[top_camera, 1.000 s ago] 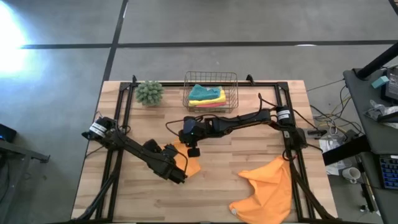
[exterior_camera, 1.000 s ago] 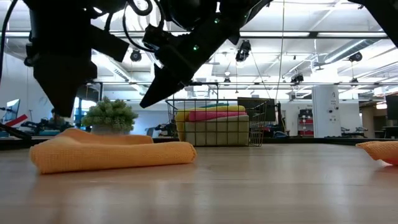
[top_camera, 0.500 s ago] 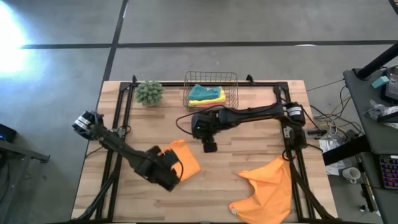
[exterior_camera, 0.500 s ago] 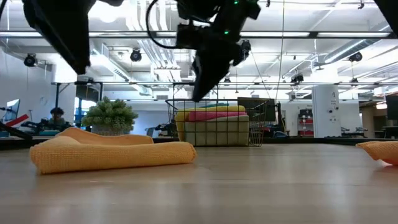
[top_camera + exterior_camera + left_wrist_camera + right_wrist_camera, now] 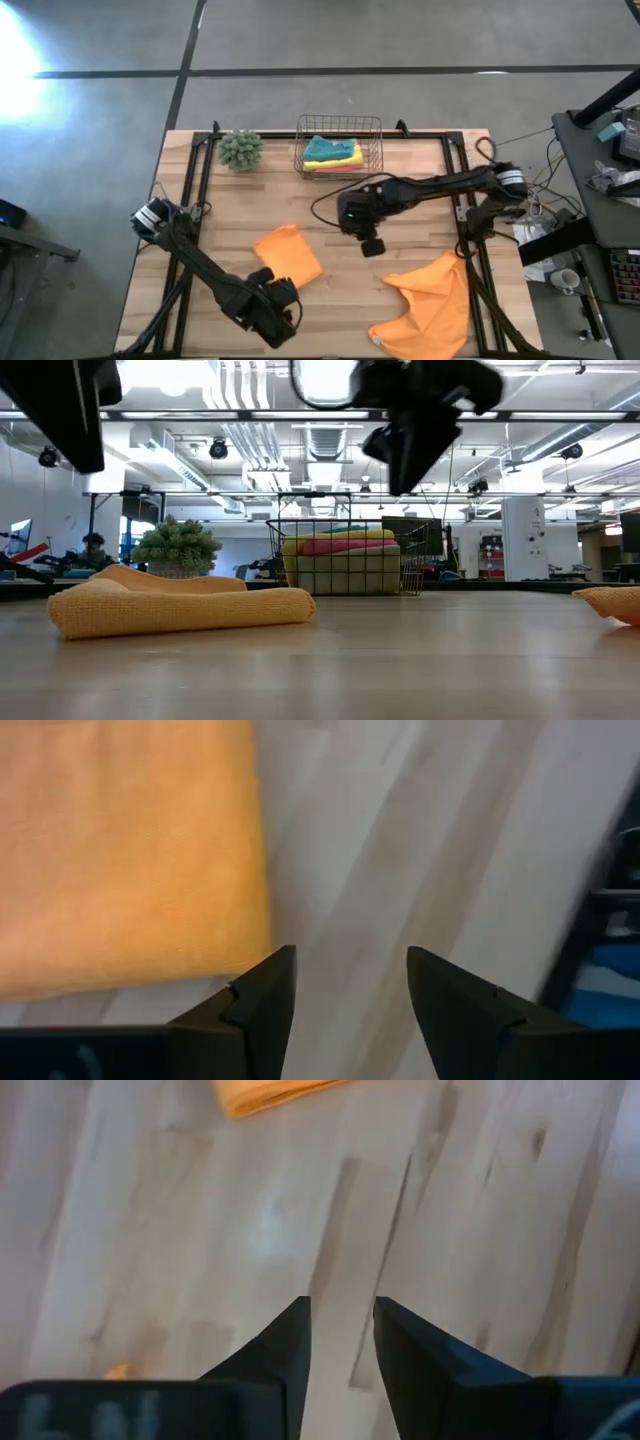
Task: Fold microfiber towels
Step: Put the orange folded towel into the wire basket
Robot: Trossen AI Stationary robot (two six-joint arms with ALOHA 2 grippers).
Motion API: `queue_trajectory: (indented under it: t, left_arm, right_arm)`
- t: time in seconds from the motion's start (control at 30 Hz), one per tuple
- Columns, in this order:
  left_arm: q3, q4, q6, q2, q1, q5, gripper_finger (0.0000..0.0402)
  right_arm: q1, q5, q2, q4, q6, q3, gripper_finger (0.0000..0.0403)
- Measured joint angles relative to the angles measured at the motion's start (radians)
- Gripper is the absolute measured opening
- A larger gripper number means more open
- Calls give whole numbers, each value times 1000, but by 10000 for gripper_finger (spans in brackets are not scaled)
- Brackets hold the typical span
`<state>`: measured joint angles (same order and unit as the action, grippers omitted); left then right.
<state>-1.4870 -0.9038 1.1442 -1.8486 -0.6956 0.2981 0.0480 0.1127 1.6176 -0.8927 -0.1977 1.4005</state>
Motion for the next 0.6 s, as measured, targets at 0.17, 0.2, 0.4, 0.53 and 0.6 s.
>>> queue_trajectory:
  t: [0.17,0.2,0.4,0.53,0.6]
  left_arm:
    - [-30,-6,0,-32,-2,0,176]
    - [-30,-5,0,-32,-2,0,176]
    - [-44,-26,2,-35,-4,-24,176]
    - [-71,-21,2,-35,-4,-27,176]
    - [-82,-17,3,-44,-4,-26,176]
  right_arm:
    - [54,0,-125,77,26,-134,94]
    - [67,0,-147,92,30,-156,93]
    - [166,0,-246,164,41,-265,95]
    - [218,-1,-268,247,43,-335,91]
    - [233,-1,-269,291,43,-362,89]
